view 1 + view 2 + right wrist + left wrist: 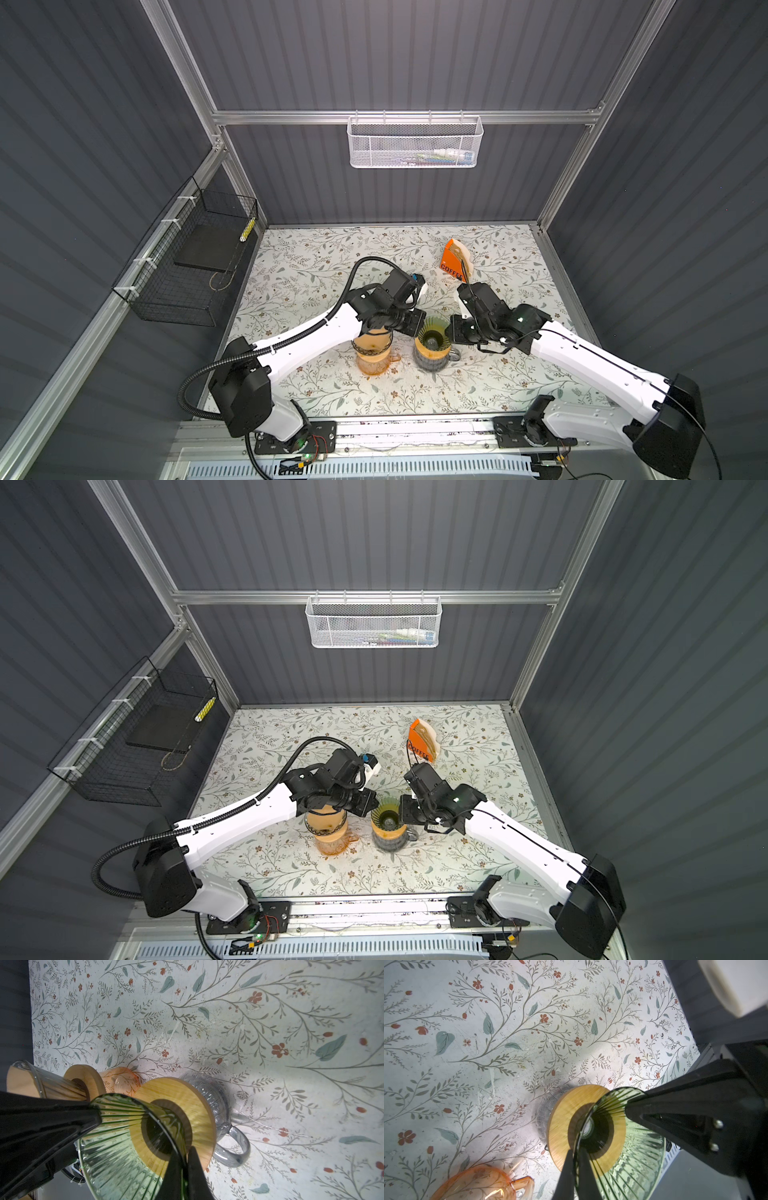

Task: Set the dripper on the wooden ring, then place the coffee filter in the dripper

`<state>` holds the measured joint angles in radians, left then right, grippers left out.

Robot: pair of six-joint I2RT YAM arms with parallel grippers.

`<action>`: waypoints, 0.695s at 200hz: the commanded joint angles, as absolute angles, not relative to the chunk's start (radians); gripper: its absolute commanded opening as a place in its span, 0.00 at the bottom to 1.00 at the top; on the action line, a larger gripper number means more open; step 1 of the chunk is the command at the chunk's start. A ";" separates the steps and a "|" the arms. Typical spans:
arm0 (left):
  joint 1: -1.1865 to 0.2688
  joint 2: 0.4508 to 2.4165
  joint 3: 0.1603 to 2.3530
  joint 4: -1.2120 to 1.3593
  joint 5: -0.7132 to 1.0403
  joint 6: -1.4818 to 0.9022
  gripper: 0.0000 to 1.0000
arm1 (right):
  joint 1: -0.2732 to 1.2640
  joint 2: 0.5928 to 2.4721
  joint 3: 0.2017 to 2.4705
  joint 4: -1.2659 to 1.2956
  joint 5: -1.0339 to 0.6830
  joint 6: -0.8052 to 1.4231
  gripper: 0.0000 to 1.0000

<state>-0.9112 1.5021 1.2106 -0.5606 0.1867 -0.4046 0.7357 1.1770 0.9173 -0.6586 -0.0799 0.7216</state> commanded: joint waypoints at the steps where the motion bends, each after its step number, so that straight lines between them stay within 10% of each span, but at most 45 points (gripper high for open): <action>1: -0.954 1.577 1.148 -0.671 0.245 -0.362 0.04 | 0.736 1.254 0.857 -0.684 0.040 0.666 0.00; 139: -0.968 1.611 1.135 -0.657 0.216 -0.367 0.03 | 0.736 1.289 0.853 -0.674 0.045 0.658 0.00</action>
<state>-0.9115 1.5150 1.2041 -0.5217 0.1574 -0.4080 0.7338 1.1969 0.9287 -0.6510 -0.0525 0.7185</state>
